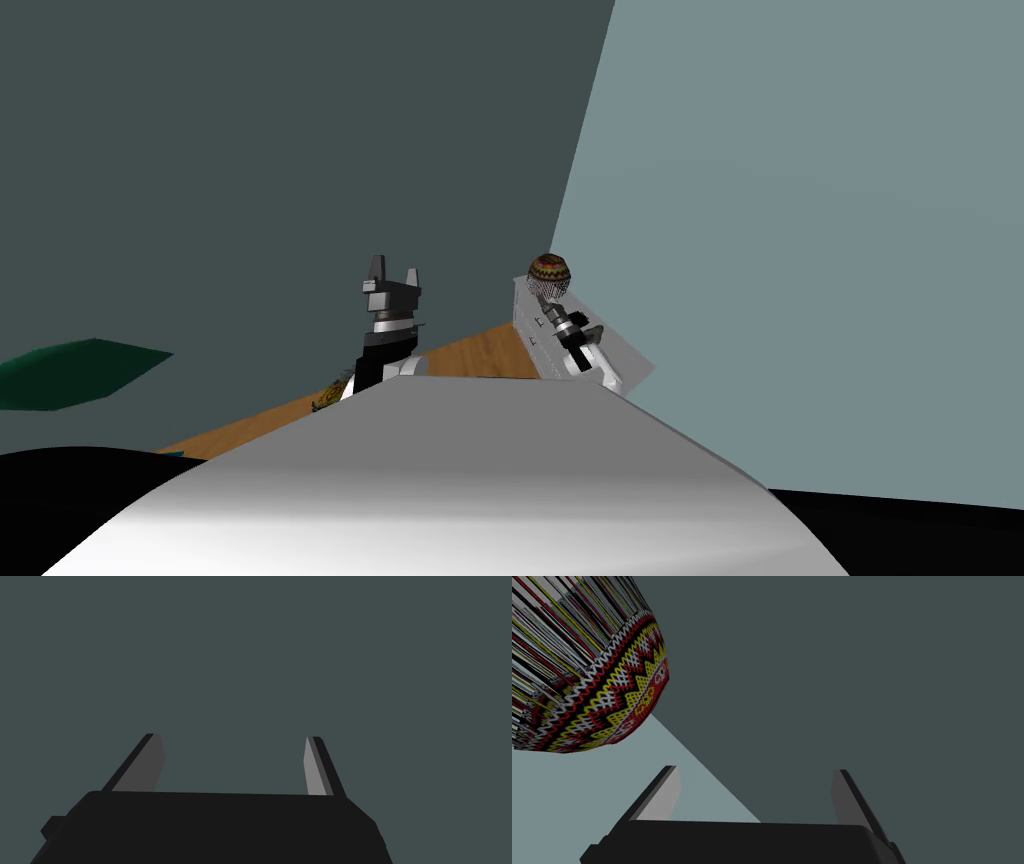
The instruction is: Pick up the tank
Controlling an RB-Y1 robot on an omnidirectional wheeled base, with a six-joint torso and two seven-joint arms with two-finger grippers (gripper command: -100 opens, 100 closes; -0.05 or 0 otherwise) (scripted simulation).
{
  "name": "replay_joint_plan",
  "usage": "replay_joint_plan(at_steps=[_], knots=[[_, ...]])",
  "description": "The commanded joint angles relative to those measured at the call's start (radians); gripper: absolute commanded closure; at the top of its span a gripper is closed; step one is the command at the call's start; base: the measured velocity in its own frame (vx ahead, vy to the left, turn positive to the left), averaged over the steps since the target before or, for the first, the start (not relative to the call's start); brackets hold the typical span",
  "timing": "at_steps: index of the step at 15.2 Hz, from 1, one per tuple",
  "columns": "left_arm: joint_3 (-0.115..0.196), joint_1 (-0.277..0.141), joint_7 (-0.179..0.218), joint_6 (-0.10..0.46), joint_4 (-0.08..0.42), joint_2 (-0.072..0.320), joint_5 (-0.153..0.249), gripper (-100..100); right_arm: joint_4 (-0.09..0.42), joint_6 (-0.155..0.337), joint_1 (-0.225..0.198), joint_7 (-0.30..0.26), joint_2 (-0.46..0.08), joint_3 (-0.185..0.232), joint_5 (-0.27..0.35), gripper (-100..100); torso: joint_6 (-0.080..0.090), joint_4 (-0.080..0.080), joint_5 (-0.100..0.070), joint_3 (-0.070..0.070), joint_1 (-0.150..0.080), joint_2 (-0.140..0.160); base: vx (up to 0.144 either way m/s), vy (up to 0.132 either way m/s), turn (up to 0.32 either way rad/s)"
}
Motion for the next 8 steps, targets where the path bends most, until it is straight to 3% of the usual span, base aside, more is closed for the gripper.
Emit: replay_joint_plan(at_steps=[1, 3, 4, 6, 7, 8], knots=[[0.000, 0.000, 0.000, 0.000, 0.000, 0.000, 0.000, 0, 0.050, 0.034, -0.037, 0.031, -0.026, 0.014, 0.050, -100, 0.000, 0.000, 0.000, 0.000, 0.000, 0.000, -0.057, -0.023, 0.143], [0.000, 0.000, 0.000, 0.000, 0.000, 0.000, 0.000, 0, 0.071, 0.034, -0.037, 0.031, -0.026, 0.014, 0.059, -100, -0.001, 0.000, 0.000, 0.000, 0.001, 0.000, -0.050, -0.020, 0.120], [0.000, 0.000, 0.000, 0.000, 0.000, 0.000, 0.000, 0, 0.106, 0.067, -0.062, 0.060, -0.046, 0.029, 0.100, -100, 0.000, 0.000, 0.000, -0.001, 0.001, -0.001, -0.044, -0.019, 0.133], [0.000, 0.000, 0.000, 0.000, 0.000, 0.000, 0.000, 0, 0.121, 0.067, -0.062, 0.060, -0.046, 0.029, 0.109, -100, 0.000, 0.000, 0.000, -0.001, 0.001, -0.001, -0.050, -0.028, 0.128], [0.000, 0.000, 0.000, 0.000, 0.000, 0.000, 0.000, 0, 0.160, 0.100, -0.088, 0.089, -0.067, 0.045, 0.150, -100, 0.000, 0.000, 0.000, -0.001, 0.000, -0.001, -0.055, -0.034, 0.153], [0.000, 0.000, 0.000, 0.000, 0.000, 0.000, 0.000, 0, 0.171, 0.100, -0.088, 0.089, -0.067, 0.045, 0.159, -100, -0.001, 0.000, 0.000, -0.001, 0.000, -0.001, -0.062, -0.033, 0.175]])
